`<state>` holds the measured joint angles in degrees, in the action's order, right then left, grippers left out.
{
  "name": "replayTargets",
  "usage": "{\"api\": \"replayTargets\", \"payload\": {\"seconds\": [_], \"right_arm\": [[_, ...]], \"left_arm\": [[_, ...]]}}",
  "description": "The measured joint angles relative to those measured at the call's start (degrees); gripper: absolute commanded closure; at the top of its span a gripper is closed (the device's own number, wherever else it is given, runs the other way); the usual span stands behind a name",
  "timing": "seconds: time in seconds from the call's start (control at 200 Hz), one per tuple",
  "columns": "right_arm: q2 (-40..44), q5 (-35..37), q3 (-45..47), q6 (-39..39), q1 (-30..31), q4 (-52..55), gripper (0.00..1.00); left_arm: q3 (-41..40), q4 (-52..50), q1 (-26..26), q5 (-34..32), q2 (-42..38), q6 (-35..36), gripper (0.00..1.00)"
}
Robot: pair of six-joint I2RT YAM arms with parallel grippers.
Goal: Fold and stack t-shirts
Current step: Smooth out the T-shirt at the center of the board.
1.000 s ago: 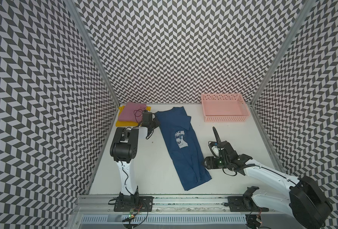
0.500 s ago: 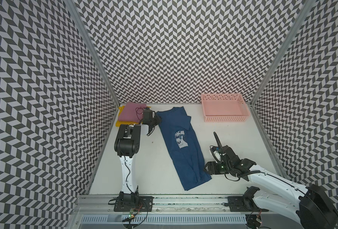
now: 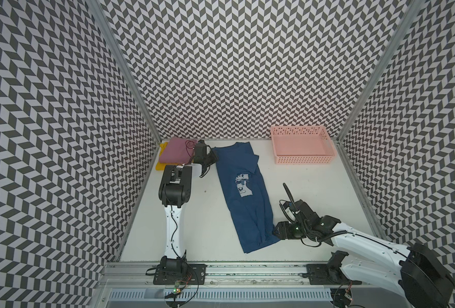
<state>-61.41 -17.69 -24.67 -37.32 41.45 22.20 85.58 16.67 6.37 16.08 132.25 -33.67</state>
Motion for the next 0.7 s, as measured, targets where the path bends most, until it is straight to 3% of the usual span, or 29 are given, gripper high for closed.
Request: {"api": "replayTargets", "payload": {"seconds": [0.295,0.571,0.701], "right_arm": [[-3.0,1.4,0.3,-0.5,0.0,-3.1,0.50],[-6.5,1.1,0.3,0.4,0.1,-6.6,0.99],[-5.7,1.2,0.3,0.2,0.1,-6.5,1.00]], "left_arm": [[0.6,-0.1,0.0,1.2,0.1,0.0,1.00],[0.6,-0.2,0.0,1.7,0.1,0.3,1.00],[1.1,-0.5,-0.4,1.8,0.6,0.6,1.00]]}}
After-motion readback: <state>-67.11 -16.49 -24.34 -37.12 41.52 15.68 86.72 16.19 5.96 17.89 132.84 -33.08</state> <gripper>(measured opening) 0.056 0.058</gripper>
